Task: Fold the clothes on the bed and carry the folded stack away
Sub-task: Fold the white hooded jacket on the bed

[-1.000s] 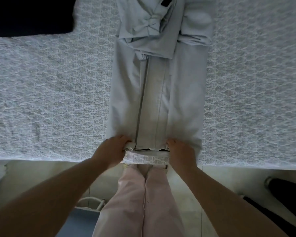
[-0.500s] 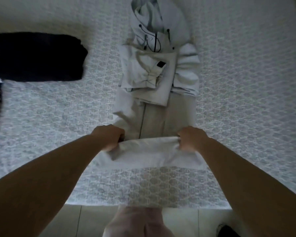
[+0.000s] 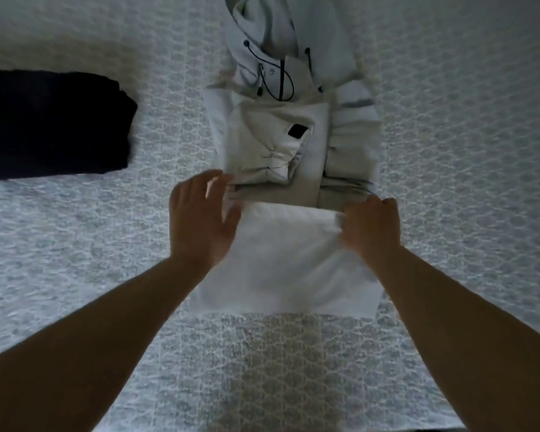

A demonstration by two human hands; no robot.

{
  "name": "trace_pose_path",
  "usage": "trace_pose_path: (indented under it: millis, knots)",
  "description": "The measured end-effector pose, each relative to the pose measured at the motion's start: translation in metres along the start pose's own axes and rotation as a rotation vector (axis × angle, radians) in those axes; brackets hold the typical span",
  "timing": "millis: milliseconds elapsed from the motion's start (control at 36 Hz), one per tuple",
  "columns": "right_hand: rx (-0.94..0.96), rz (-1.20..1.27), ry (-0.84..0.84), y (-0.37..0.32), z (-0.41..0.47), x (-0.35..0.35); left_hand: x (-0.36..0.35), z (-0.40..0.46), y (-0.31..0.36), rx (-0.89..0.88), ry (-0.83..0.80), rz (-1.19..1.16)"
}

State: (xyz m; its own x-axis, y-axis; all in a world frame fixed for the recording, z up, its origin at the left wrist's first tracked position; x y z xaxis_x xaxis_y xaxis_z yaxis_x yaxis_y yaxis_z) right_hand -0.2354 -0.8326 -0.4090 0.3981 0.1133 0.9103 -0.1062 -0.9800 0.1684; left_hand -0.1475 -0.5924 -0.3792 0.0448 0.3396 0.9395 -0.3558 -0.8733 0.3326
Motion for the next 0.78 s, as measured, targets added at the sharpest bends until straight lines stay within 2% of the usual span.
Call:
trace_pose_path:
  millis: [56, 167, 222, 306, 500, 583, 639, 722, 778]
  knots:
    - [-0.016, 0.030, 0.010, 0.002, 0.004, -0.003, -0.010, -0.035, 0.003, -0.032, -0.048, 0.031]
    - [-0.001, 0.136, 0.099, -0.004, 0.017, -0.002, -0.046, -0.092, 0.013, -0.210, -0.269, 0.158]
    - [0.025, 0.219, 0.236, -0.007, 0.024, -0.002, -0.061, -0.090, 0.012, -0.142, -0.324, 0.209]
    - [-0.001, 0.194, 0.211, -0.008, 0.031, -0.009, -0.076, -0.073, 0.004, 0.004, -0.357, 0.258]
    - [-0.133, 0.322, 0.364, -0.014, 0.016, -0.026, -0.098, -0.071, -0.010, -0.023, -0.439, 0.285]
    - [0.044, 0.376, 0.490, -0.040, -0.008, -0.034, -0.102, -0.071, -0.008, -0.035, -0.440, 0.265]
    - [0.126, 0.367, 0.413, -0.052, -0.024, -0.050, -0.105, -0.070, -0.006, -0.062, -0.449, 0.267]
    - [0.020, 0.388, 0.166, -0.047, -0.033, -0.073, -0.110, -0.071, -0.010, -0.076, -0.482, 0.274]
    - [-0.006, 0.406, 0.093, -0.042, -0.032, -0.083, -0.115, -0.071, -0.014, -0.070, -0.496, 0.278]
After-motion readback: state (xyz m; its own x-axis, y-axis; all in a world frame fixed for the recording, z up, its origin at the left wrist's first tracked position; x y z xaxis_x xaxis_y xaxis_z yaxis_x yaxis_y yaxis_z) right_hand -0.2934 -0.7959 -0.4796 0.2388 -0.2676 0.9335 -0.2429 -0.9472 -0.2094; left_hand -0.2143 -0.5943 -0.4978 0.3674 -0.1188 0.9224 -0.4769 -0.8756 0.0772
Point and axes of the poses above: each hand's wrist, its own z-axis towards the middle knuckle, its own x-axis out of the back of the hand, y = z × x, the point moved 2 cm from there along z, towards the middle knuckle, and after that the axes turned 9 degrees about x, right-handed, at the moved point
